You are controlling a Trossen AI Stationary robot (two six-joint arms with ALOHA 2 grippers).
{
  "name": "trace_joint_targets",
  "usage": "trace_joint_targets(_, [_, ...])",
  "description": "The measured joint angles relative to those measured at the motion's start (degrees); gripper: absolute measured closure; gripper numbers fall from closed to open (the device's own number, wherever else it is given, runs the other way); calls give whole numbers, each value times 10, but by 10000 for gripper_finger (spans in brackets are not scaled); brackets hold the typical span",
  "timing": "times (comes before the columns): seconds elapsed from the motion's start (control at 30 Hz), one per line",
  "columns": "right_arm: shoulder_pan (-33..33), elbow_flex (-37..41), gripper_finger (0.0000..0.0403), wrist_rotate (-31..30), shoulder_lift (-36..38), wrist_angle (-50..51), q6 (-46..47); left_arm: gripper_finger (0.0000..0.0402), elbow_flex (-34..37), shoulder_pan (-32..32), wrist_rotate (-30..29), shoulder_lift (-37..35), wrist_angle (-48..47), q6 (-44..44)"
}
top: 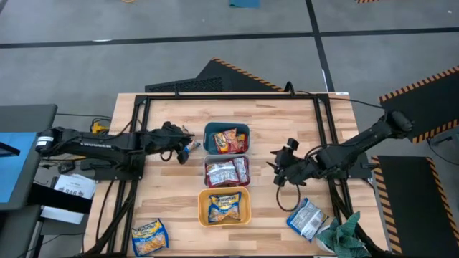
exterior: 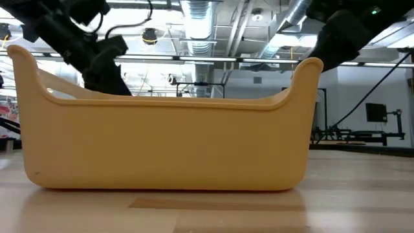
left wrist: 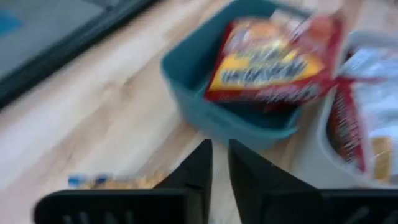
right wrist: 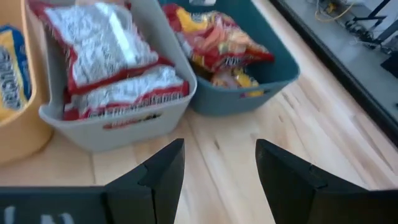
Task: Sort Maruchan noodles
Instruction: Put the blue noodle pack into the yellow bin
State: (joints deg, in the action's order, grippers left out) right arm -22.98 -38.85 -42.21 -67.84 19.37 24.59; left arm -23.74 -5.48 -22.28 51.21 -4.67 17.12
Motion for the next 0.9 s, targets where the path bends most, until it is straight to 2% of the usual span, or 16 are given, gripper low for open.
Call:
trace_joint_targets(0.23, [35, 0, 185, 2, -20, -29, -22, 278, 1, -49, -25, 44, -36, 38])
trace_joint_targets(0.43, [44, 0, 185, 5, -28, -35, -22, 232, 1, -83, -33, 43, -76, 70])
trace_joint_targets(0.63, [43, 0, 185, 9, -28, -47, -21, 221, 1, -109, -50, 43, -115, 125])
trace_joint_targets(0.9, [42, 0, 185, 17, -28, -53, -21, 221, 1, -123, -36, 44, -147, 173])
